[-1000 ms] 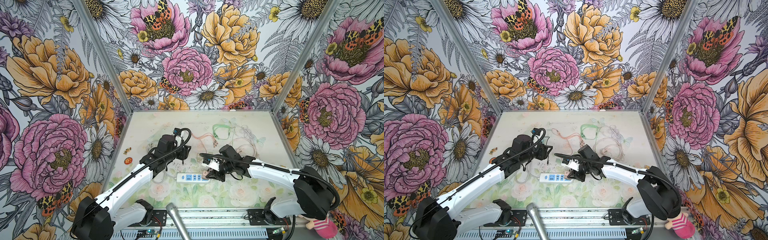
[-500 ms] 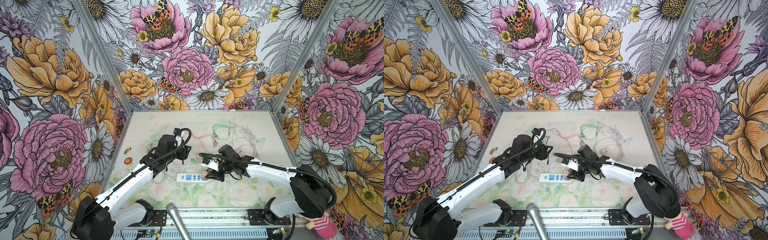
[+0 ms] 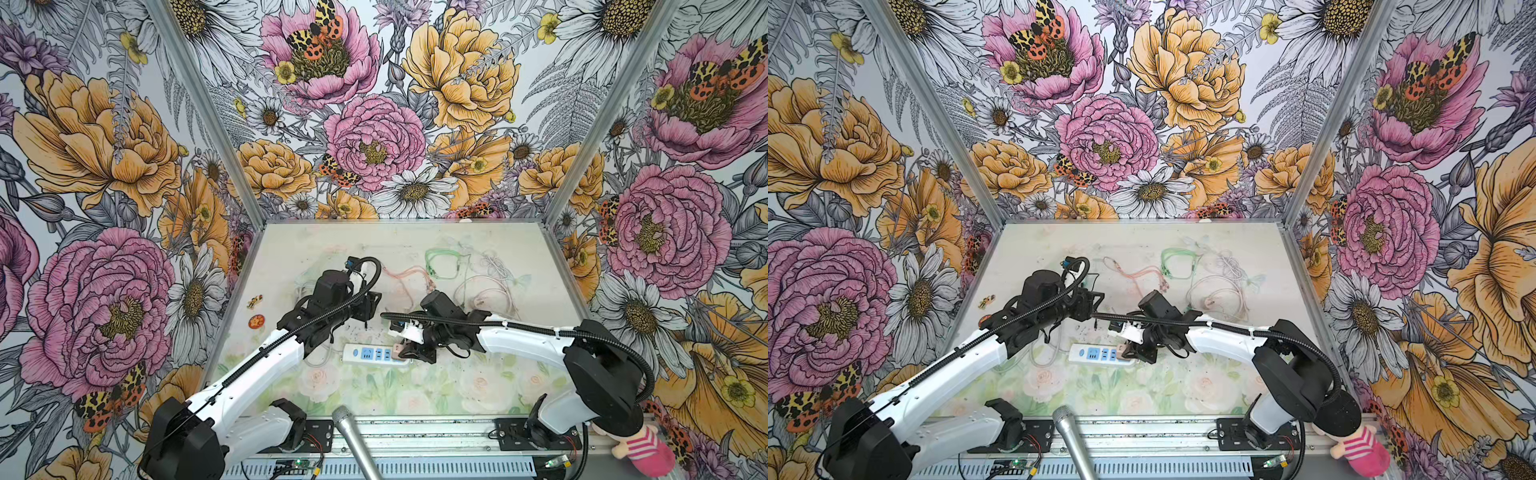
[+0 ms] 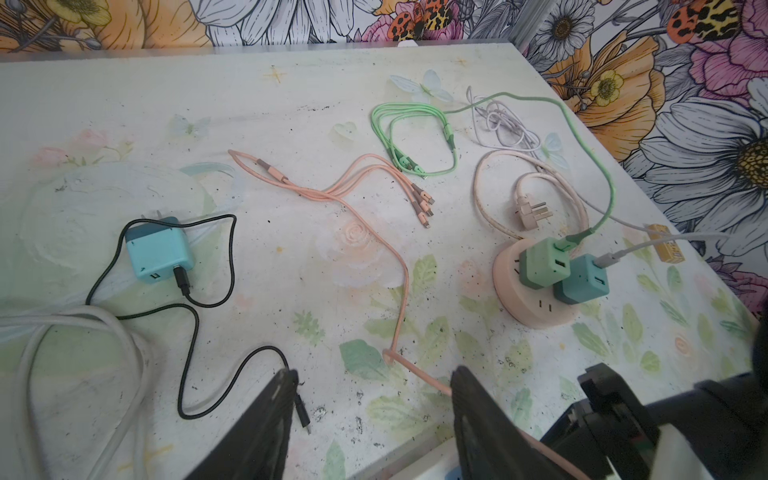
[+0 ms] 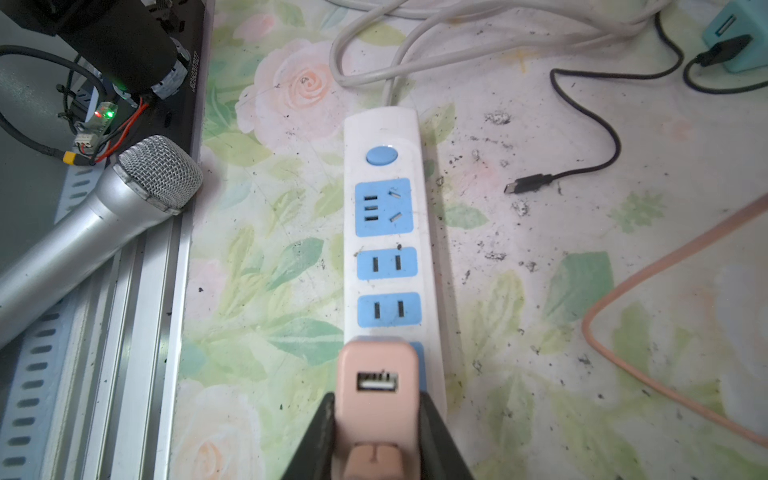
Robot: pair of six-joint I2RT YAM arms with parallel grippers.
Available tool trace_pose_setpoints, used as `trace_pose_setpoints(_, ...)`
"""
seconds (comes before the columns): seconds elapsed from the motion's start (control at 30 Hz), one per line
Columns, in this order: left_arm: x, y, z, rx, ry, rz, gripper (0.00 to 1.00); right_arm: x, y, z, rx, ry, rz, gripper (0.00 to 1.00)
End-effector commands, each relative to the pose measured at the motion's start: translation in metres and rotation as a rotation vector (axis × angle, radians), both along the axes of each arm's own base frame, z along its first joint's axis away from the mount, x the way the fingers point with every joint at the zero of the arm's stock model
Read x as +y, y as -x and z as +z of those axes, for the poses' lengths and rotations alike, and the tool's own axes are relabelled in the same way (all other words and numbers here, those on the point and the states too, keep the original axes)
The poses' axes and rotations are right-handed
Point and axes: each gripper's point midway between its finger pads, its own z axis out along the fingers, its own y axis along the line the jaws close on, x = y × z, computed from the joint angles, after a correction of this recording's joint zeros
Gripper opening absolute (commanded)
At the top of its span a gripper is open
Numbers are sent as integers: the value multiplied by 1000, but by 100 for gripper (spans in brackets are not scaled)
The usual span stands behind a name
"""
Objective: Insert the plug
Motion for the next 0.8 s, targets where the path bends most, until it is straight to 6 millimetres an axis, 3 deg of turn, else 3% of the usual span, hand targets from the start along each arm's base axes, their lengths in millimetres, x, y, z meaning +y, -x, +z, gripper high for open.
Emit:
trace_pose_setpoints(0.0, 1, 6, 6, -20, 8, -11, 62, -18, 4, -35, 27, 156, -57, 0)
trace_pose_setpoints(0.2, 17, 1, -3, 7, 13, 98, 61, -15, 8, -52, -22, 242, -60, 0)
trace_pose_setpoints(0.43, 65, -14, -15, 123, 138, 353, 61, -14, 15, -60, 2, 260, -66, 0)
trace_pose_setpoints(0.53, 86, -17, -27, 161, 174, 465, 61, -16, 9, -58, -17, 264, -101, 0)
trace_pose_setpoints(0.63, 98, -19, -41, 205, 184, 529, 61, -18, 0, -46, -50, 250, -150, 26)
trace_pose_setpoints(0.77, 95, -27, -50, 237, 172, 524, 62, -16, -1, -21, -76, 179, -153, 41)
